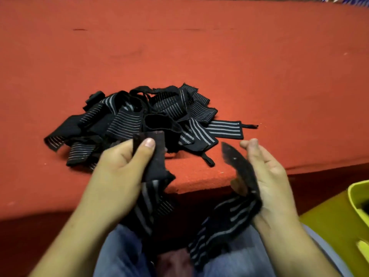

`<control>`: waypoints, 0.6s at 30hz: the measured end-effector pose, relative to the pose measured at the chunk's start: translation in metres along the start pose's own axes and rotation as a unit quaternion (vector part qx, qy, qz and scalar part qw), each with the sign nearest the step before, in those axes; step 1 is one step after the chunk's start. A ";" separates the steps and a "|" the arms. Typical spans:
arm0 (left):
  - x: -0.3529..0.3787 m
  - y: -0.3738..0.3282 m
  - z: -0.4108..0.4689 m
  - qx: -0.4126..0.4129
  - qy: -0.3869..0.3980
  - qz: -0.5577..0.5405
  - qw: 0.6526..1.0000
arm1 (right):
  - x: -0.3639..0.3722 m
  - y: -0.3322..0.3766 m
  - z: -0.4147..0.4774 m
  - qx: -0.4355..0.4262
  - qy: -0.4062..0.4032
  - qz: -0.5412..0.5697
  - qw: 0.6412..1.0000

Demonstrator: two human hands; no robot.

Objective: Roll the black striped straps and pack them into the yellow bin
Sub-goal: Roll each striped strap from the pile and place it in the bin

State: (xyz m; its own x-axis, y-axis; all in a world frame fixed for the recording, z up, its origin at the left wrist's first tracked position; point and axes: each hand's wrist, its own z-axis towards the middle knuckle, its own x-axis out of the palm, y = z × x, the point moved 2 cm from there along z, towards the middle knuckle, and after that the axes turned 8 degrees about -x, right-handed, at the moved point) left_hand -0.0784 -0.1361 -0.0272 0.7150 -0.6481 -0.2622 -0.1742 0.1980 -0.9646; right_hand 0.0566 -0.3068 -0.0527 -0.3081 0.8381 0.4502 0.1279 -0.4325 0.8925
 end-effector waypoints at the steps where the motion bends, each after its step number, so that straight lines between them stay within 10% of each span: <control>1: 0.007 -0.001 -0.002 -0.014 0.011 -0.033 0.999 | 0.003 -0.004 0.000 -0.025 -0.010 -0.036 0.999; 18: 0.012 0.013 -0.002 0.042 -0.050 -0.039 0.997 | 0.032 -0.016 -0.033 -0.121 0.158 -0.206 0.958</control>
State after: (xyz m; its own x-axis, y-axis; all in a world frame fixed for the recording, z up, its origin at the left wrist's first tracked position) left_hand -0.0737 -0.1429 -0.0426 0.7882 -0.5891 -0.1778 -0.0602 0.2136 -0.9751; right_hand 0.0136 -0.2838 -0.0531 -0.5598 0.8286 -0.0029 -0.2768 -0.1837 0.9432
